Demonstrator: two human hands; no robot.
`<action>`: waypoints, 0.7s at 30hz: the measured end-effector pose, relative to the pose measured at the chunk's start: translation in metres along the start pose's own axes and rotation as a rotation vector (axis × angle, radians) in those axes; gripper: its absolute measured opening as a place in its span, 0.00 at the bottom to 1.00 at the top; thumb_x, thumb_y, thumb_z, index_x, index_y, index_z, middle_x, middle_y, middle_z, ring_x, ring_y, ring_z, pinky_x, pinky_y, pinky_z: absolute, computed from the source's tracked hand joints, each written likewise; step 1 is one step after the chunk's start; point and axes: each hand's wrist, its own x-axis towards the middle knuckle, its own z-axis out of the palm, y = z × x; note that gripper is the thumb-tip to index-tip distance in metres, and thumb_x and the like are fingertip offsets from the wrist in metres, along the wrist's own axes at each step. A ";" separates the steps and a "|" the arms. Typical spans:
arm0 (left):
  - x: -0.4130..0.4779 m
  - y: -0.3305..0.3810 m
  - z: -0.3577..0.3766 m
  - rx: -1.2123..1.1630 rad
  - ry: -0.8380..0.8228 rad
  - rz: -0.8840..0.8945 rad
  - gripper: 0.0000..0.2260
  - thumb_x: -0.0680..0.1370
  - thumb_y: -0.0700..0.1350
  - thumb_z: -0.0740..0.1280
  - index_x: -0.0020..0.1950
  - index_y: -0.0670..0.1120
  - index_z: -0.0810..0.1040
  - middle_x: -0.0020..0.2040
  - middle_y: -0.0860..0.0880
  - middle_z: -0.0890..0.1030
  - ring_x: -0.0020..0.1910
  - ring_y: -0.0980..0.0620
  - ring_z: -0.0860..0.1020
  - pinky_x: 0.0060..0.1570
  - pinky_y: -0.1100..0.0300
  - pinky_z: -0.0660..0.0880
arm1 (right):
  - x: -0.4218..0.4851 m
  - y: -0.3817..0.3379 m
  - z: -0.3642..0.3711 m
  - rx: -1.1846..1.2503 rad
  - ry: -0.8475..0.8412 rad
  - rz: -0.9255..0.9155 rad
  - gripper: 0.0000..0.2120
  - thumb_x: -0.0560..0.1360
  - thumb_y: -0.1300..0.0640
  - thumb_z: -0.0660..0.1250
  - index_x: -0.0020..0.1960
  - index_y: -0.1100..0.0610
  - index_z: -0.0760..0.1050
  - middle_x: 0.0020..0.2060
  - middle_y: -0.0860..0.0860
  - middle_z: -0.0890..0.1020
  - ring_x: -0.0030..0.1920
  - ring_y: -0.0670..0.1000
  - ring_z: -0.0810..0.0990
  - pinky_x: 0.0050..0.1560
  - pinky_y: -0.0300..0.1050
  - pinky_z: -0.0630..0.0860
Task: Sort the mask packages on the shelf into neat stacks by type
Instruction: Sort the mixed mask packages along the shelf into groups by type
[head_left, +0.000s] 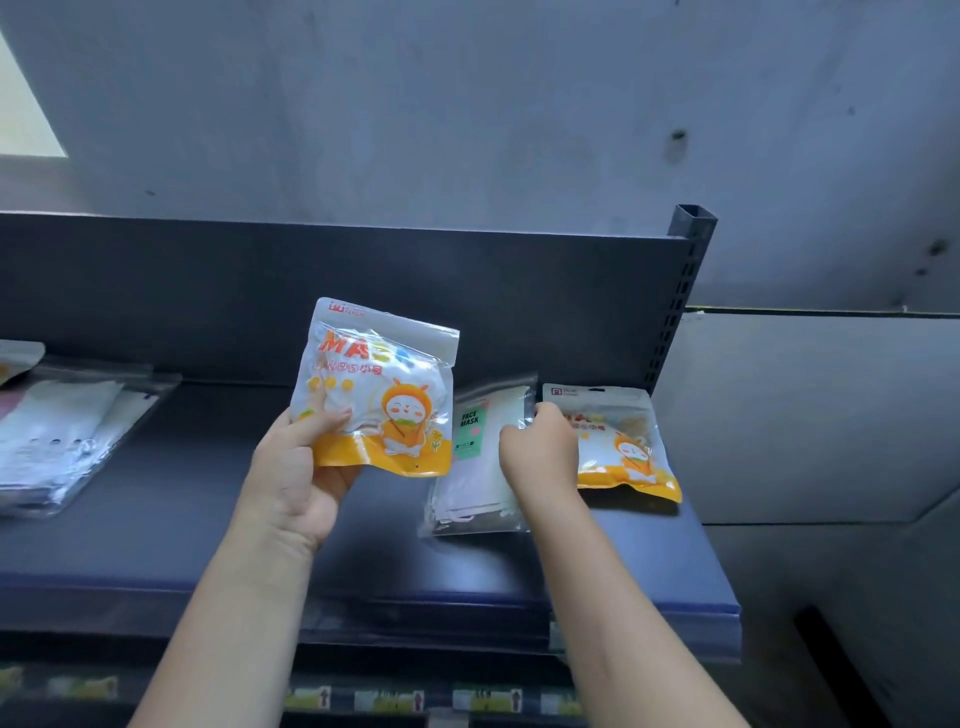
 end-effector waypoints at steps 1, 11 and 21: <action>0.000 -0.002 0.001 0.003 0.007 0.004 0.15 0.80 0.33 0.67 0.65 0.44 0.80 0.59 0.41 0.87 0.55 0.39 0.86 0.47 0.49 0.85 | 0.000 0.000 0.000 -0.006 -0.002 0.003 0.04 0.77 0.63 0.61 0.52 0.61 0.70 0.42 0.54 0.75 0.37 0.52 0.72 0.33 0.46 0.67; -0.001 -0.025 0.044 -0.020 0.062 -0.062 0.12 0.83 0.51 0.68 0.62 0.46 0.84 0.54 0.45 0.89 0.46 0.47 0.89 0.42 0.53 0.86 | 0.002 0.020 -0.021 0.139 0.050 -0.101 0.12 0.80 0.56 0.60 0.40 0.59 0.75 0.38 0.51 0.78 0.42 0.54 0.74 0.41 0.48 0.70; -0.012 -0.096 0.112 0.591 -0.153 -0.035 0.08 0.81 0.43 0.70 0.58 0.43 0.81 0.52 0.42 0.87 0.49 0.45 0.87 0.49 0.45 0.86 | 0.019 0.047 -0.099 0.604 0.058 0.017 0.04 0.76 0.66 0.71 0.46 0.61 0.85 0.42 0.60 0.89 0.44 0.60 0.88 0.48 0.63 0.85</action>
